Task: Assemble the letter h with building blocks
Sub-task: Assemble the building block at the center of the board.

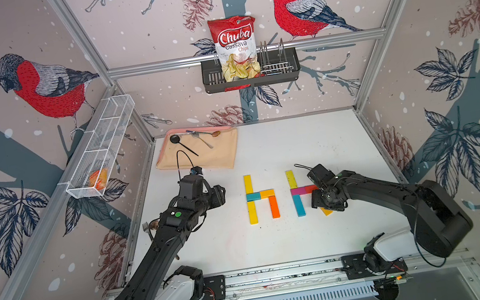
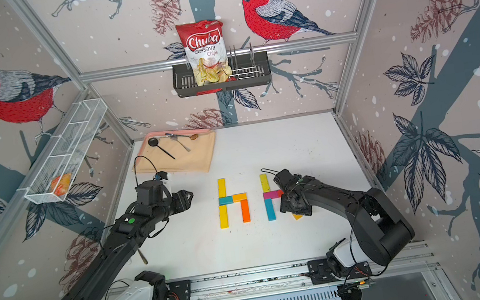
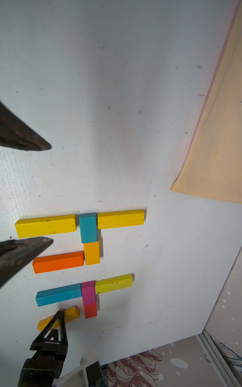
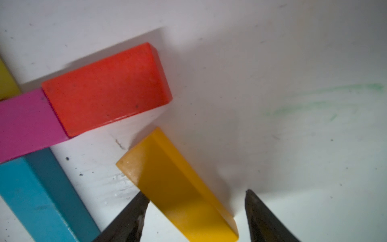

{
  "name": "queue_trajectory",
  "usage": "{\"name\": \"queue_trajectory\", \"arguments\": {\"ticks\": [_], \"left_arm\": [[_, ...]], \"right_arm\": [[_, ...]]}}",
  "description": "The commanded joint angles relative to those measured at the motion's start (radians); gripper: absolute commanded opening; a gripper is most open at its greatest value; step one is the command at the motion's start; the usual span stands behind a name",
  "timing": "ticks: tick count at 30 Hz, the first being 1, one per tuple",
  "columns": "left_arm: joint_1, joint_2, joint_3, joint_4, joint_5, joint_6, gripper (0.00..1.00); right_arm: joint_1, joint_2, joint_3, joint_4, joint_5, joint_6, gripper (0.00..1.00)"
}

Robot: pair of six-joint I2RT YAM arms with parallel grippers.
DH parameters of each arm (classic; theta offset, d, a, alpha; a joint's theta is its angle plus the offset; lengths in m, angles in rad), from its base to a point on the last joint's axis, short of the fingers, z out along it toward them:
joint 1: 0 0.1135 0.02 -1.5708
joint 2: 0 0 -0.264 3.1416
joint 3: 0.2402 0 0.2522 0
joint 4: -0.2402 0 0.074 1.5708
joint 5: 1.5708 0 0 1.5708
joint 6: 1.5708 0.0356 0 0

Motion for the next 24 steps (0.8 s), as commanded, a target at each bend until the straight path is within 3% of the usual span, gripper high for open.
{"name": "queue_trajectory", "arguments": {"ticks": [1, 21, 24], "left_arm": [[0.001, -0.002, 0.001, 0.026, -0.003, 0.01, 0.64], [0.0, -0.002, 0.002, 0.027, -0.003, 0.008, 0.64], [0.0, -0.006, 0.001, 0.026, -0.005, 0.007, 0.64]], "right_arm": [[-0.005, 0.003, 0.01, -0.007, 0.017, -0.012, 0.73], [0.017, 0.007, 0.042, -0.029, 0.037, -0.011, 0.73], [0.014, 0.024, 0.034, -0.021, 0.033, -0.013, 0.67]]}}
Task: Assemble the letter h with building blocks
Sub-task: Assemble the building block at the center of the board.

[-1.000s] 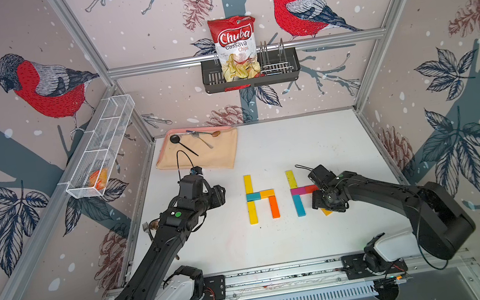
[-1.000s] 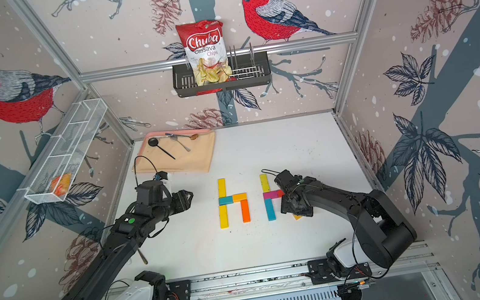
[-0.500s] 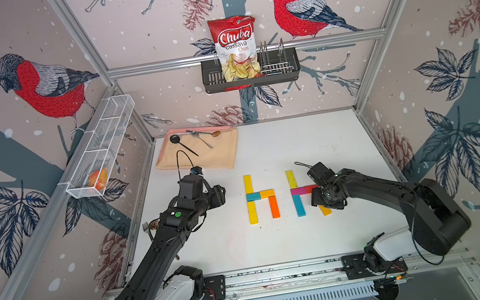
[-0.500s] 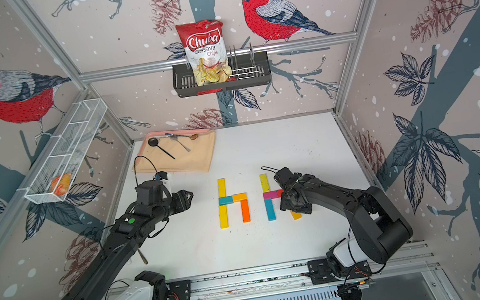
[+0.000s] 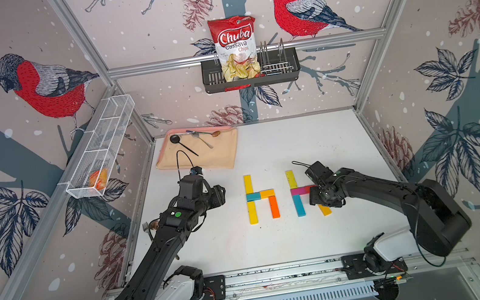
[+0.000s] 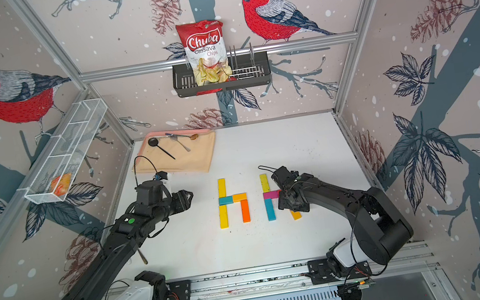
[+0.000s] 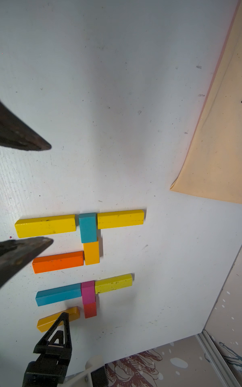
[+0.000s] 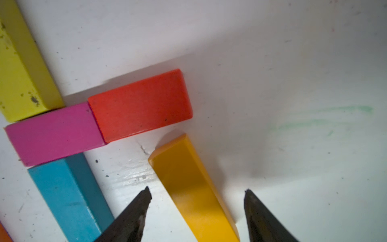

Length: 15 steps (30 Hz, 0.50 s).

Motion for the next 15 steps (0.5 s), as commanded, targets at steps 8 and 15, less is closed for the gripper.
{"name": "queue_trajectory", "arguments": {"ticks": [8, 15], "left_arm": [[0.0, -0.002, 0.001, 0.026, -0.003, 0.007, 0.64], [0.001, -0.001, 0.001, 0.026, -0.003, 0.008, 0.64]], "right_arm": [[0.001, 0.003, -0.029, 0.015, -0.011, -0.004, 0.54], [0.003, 0.013, -0.021, 0.012, -0.012, -0.02, 0.54]]}}
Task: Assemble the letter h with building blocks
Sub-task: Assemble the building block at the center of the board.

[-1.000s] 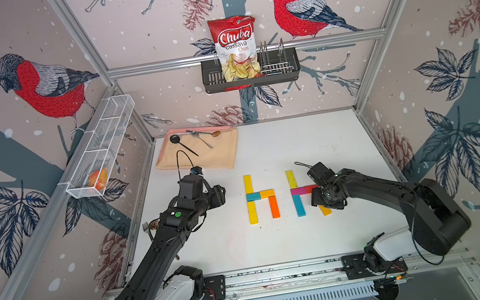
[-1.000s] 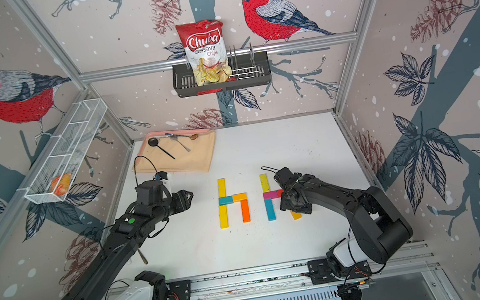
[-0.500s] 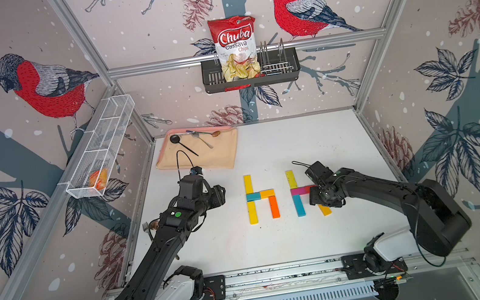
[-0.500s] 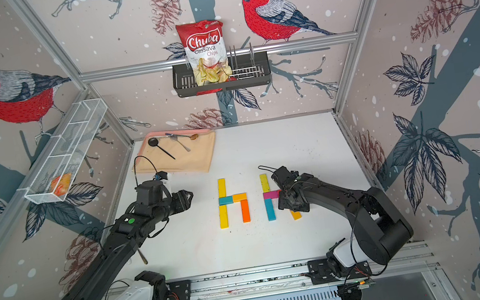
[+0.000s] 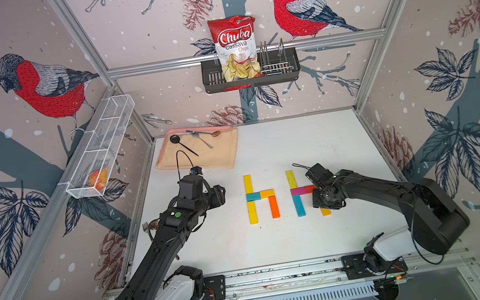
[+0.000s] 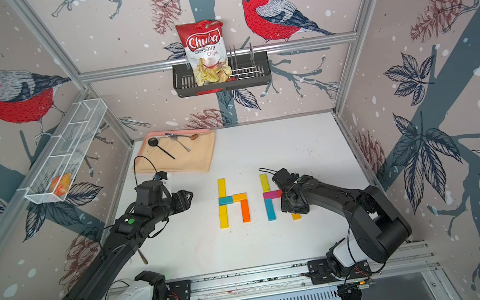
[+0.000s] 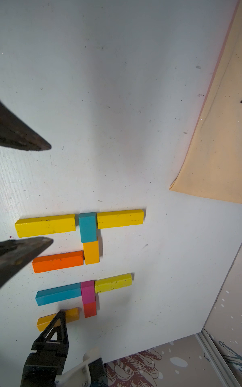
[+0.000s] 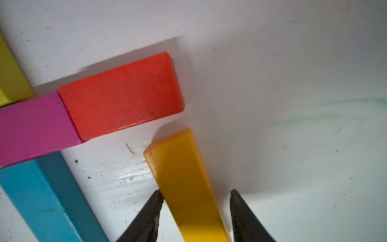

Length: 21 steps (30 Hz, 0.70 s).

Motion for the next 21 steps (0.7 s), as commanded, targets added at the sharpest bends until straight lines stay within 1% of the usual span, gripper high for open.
{"name": "queue_trajectory", "arguments": {"ticks": [1, 2, 4, 5, 9, 11, 14, 17, 21], "left_arm": [[0.001, 0.001, 0.002, 0.026, -0.003, 0.008, 0.64], [0.001, 0.0, 0.003, 0.025, -0.003, 0.007, 0.64], [0.0, 0.002, 0.001, 0.025, -0.003, 0.008, 0.64], [0.0, 0.002, 0.002, 0.026, -0.003, 0.007, 0.64], [0.001, 0.01, 0.003, 0.027, 0.001, 0.008, 0.64], [0.001, 0.01, 0.003, 0.027, 0.003, 0.009, 0.64], [0.0, 0.01, 0.003, 0.027, 0.003, 0.007, 0.64], [0.0, 0.009, 0.003, 0.027, 0.003, 0.007, 0.64], [0.002, 0.01, 0.003, 0.027, 0.003, 0.008, 0.64]], "right_arm": [[0.004, 0.003, 0.007, -0.009, 0.001, -0.01, 0.55], [0.011, -0.003, 0.01, -0.021, 0.007, -0.005, 0.58], [0.038, -0.029, 0.009, -0.041, 0.025, 0.014, 0.7], [0.054, -0.05, 0.009, -0.056, 0.033, 0.03, 0.74], [0.119, -0.146, -0.002, -0.116, 0.065, 0.136, 0.84], [0.132, -0.19, -0.019, -0.135, 0.068, 0.205, 0.85], [0.146, -0.257, -0.055, -0.12, 0.026, 0.274, 0.86], [0.16, -0.286, -0.077, -0.092, -0.015, 0.304, 0.86], [0.172, -0.281, -0.095, -0.061, -0.046, 0.319, 0.86]]}}
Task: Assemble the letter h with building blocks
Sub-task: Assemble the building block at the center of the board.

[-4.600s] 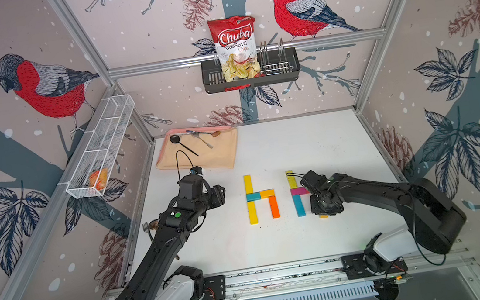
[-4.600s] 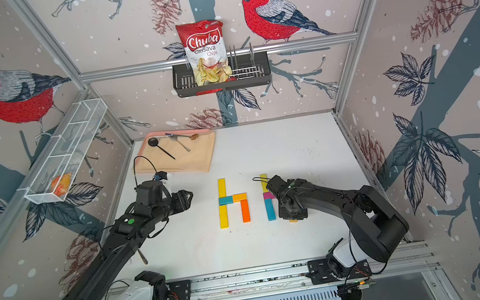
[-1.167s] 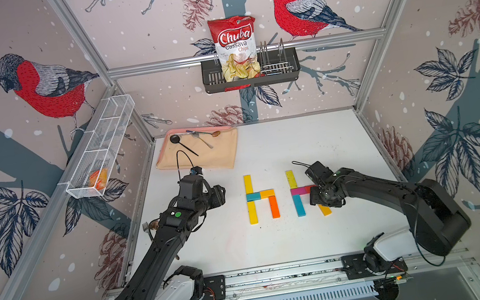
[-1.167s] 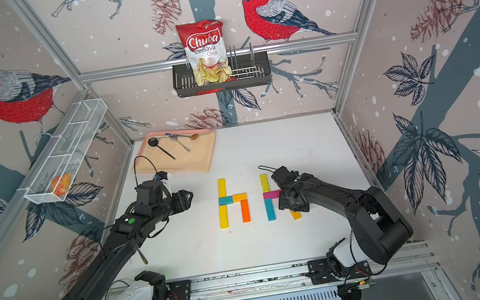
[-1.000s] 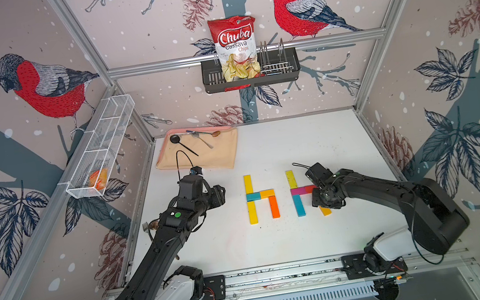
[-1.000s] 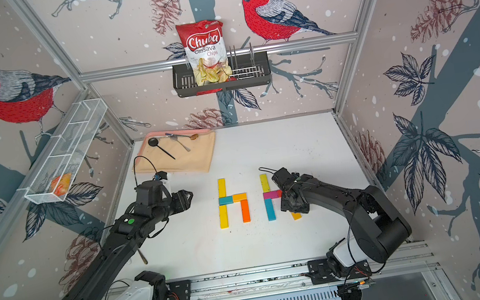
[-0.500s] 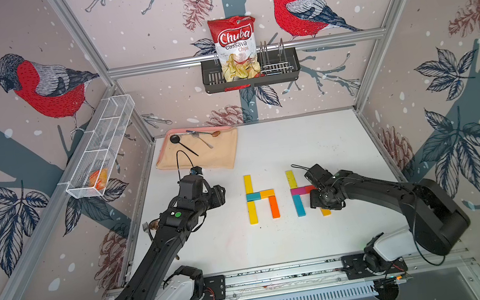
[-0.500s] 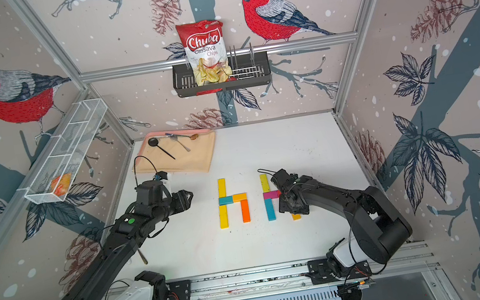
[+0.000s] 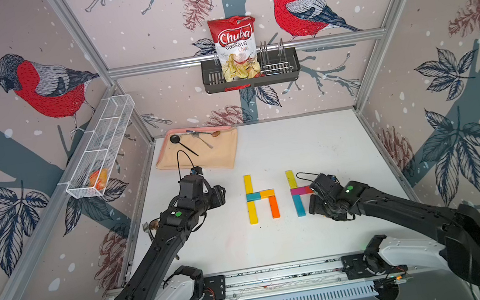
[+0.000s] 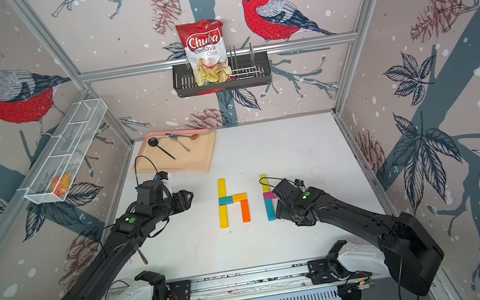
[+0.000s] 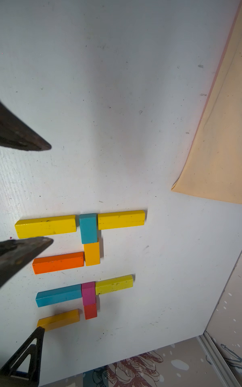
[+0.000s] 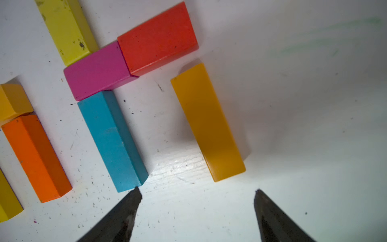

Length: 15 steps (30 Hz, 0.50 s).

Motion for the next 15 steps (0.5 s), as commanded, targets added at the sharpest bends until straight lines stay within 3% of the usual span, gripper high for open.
{"name": "queue_trajectory", "arguments": {"ticks": [1, 15], "left_arm": [[0.001, 0.001, 0.004, 0.026, 0.002, 0.008, 0.64], [0.001, -0.002, 0.002, 0.029, 0.002, 0.01, 0.64]], "right_arm": [[0.011, 0.003, -0.015, 0.029, -0.038, 0.054, 0.86], [0.003, 0.079, -0.031, 0.103, -0.041, 0.033, 0.85]]}}
